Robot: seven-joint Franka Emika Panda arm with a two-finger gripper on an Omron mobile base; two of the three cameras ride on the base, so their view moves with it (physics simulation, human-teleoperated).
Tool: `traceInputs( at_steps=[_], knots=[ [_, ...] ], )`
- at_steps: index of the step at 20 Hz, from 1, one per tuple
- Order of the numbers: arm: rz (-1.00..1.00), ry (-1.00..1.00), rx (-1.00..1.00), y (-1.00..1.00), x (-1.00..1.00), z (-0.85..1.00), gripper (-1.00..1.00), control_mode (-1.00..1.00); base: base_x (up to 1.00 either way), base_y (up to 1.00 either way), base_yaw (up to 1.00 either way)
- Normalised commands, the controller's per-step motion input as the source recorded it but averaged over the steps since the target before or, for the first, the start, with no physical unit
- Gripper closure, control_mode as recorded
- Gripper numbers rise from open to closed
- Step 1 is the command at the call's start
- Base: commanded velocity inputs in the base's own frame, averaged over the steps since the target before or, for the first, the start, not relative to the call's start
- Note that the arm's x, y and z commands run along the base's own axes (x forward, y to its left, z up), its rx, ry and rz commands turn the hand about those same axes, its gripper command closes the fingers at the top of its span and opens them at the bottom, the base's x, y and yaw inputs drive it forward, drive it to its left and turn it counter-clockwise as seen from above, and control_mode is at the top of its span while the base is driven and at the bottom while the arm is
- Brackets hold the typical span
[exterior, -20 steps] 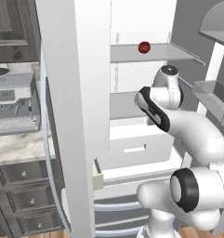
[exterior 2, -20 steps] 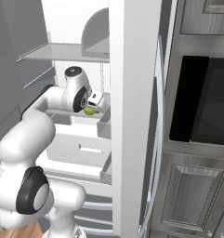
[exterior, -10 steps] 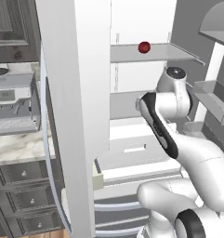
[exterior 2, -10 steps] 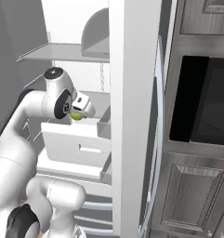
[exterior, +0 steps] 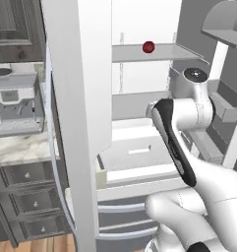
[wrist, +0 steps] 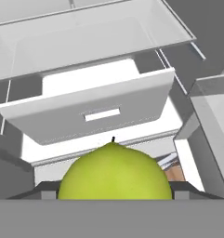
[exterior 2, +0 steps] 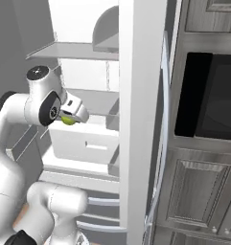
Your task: Pick up both pears from the fridge and place them inside the tupperware on the counter.
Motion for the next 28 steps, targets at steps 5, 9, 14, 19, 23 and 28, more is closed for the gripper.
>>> traceInputs(
  at_steps=[5, 9, 14, 19, 23, 28],
  knots=[
    [0.00, 0.00, 0.00, 0.00, 0.00, 0.00, 1.00, 1.00, -0.99, 0.19, 0.00],
    [0.00, 0.00, 0.00, 0.00, 0.00, 0.00, 1.00, 1.00, -1.00, 0.33, 0.00],
    [0.00, 0.00, 0.00, 0.00, 0.00, 0.00, 1.00, 1.00, -0.96, 0.66, 0.22],
    [0.00, 0.00, 0.00, 0.00, 0.00, 0.00, 1.00, 1.00, -0.53, 0.88, 0.83],
    [0.00, 0.00, 0.00, 0.00, 0.00, 0.00, 1.00, 1.00, -0.13, 0.79, 0.92],
    [0.00, 0.00, 0.00, 0.00, 0.00, 0.00, 1.00, 1.00, 0.43, 0.70, 0.60]
  ],
)
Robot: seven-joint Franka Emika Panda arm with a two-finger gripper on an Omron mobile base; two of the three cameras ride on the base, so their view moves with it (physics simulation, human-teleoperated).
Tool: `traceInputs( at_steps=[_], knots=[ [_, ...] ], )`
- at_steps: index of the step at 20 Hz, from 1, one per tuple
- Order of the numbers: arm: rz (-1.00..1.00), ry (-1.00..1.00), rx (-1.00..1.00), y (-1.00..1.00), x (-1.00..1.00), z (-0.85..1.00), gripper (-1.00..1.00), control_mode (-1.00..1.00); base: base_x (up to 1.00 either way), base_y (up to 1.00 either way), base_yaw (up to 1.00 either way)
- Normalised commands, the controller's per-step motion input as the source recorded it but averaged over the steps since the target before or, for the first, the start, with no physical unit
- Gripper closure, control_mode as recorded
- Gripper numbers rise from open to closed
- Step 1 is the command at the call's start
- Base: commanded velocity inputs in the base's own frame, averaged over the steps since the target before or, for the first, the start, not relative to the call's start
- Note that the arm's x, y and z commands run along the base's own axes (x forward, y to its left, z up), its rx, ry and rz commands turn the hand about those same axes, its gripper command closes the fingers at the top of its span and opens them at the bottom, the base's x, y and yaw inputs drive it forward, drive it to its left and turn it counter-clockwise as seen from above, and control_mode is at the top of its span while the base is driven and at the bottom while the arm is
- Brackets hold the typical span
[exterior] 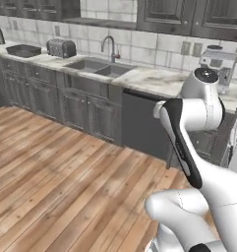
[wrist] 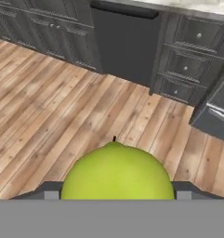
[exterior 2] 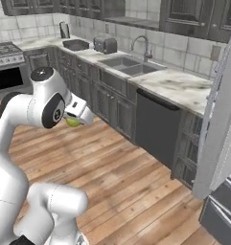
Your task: Pick up both pears from the fridge and place them inside the tupperware on the counter.
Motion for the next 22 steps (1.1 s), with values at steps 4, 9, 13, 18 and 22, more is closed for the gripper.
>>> traceInputs(
  at_steps=[4, 9, 13, 18, 22],
  knots=[
    [0.00, 0.00, 0.00, 0.00, 0.00, 0.00, 1.00, 1.00, 1.00, 0.65, 0.25],
    [0.00, 0.00, 0.00, 0.00, 0.00, 0.00, 1.00, 1.00, 1.00, 0.68, 0.08],
    [0.00, 0.00, 0.00, 0.00, 0.00, 0.00, 1.00, 1.00, 1.00, 0.49, 0.00],
    [0.00, 0.00, 0.00, 0.00, 0.00, 0.00, 1.00, 1.00, 1.00, 0.24, -0.02],
    [0.00, 0.00, 0.00, 0.00, 0.00, 0.00, 1.00, 1.00, 1.00, 0.12, -0.01]
  ],
)
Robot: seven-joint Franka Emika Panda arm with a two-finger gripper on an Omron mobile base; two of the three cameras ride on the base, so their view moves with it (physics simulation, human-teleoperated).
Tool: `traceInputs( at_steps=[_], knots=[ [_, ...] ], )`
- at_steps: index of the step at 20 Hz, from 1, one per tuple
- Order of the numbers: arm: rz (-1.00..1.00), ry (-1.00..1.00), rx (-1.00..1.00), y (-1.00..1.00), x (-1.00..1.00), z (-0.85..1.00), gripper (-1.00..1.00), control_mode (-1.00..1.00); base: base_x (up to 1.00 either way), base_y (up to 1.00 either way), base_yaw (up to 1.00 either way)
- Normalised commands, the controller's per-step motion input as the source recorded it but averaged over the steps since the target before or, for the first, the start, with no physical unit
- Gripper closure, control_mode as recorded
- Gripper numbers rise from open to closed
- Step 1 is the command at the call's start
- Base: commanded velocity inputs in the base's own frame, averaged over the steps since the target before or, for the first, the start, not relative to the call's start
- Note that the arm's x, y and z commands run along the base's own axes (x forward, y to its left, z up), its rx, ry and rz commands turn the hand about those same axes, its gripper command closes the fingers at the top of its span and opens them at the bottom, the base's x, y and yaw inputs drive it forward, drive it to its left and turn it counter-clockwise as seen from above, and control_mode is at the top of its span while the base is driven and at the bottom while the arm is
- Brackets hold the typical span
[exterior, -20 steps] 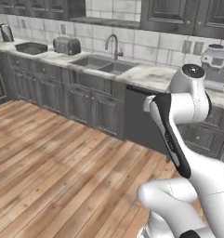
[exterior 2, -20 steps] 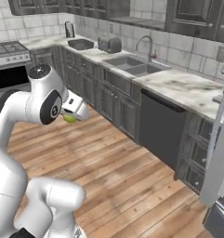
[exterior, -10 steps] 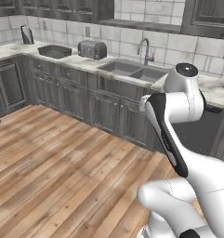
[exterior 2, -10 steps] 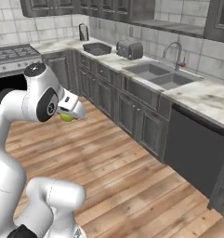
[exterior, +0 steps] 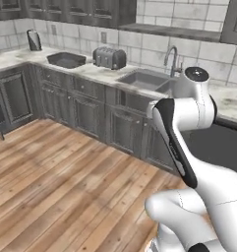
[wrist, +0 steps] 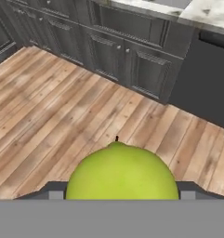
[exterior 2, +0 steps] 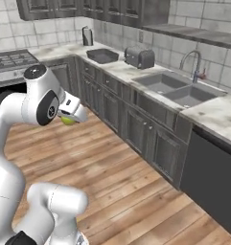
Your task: Pick up both pears from the fridge and place them inside the tupperware on the counter.
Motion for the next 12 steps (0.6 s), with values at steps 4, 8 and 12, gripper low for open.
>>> traceInputs(
  at_steps=[4, 8, 12],
  knots=[
    [0.00, 0.00, 0.00, 0.00, 0.00, 0.00, 1.00, 1.00, 1.00, 0.00, 0.00],
    [0.00, 0.00, 0.00, 0.00, 0.00, 0.00, 1.00, 1.00, 1.00, 0.06, 0.00],
    [0.00, 0.00, 0.00, 0.00, 0.00, 0.00, 1.00, 1.00, 1.00, 0.23, 0.00]
  ],
)
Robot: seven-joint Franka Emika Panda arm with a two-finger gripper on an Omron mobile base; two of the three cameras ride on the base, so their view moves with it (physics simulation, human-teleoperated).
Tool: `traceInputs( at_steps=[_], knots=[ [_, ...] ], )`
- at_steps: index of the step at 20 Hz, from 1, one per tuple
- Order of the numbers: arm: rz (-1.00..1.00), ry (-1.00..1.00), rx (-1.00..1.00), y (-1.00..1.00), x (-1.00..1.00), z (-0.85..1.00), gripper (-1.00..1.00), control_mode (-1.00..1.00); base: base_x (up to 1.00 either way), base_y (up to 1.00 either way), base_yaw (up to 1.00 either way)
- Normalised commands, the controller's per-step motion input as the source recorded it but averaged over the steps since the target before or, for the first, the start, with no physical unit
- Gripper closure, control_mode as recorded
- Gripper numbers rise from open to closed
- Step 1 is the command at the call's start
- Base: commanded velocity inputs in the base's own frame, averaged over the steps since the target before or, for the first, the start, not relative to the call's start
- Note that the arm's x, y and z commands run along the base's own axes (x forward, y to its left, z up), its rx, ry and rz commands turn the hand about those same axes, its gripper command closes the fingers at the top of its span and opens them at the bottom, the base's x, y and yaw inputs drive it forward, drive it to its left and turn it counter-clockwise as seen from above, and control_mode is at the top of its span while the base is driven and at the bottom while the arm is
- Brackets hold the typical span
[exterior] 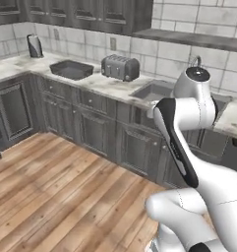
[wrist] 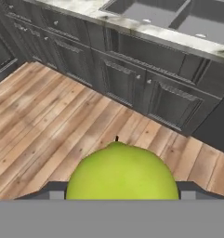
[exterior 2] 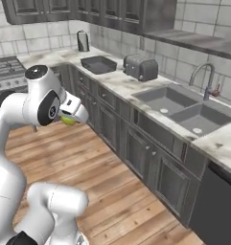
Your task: Pick up both pears from the fridge and place them inside the tupperware on the counter.
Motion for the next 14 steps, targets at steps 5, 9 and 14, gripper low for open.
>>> traceInputs(
  at_steps=[5, 9, 14],
  knots=[
    [0.00, 0.00, 0.00, 0.00, 0.00, 0.00, 1.00, 1.00, 1.00, 0.51, 0.00],
    [0.00, 0.00, 0.00, 0.00, 0.00, 0.00, 1.00, 1.00, 1.00, 0.80, -0.01],
    [0.00, 0.00, 0.00, 0.00, 0.00, 0.00, 1.00, 1.00, 1.00, 0.78, -0.07]
  ],
)
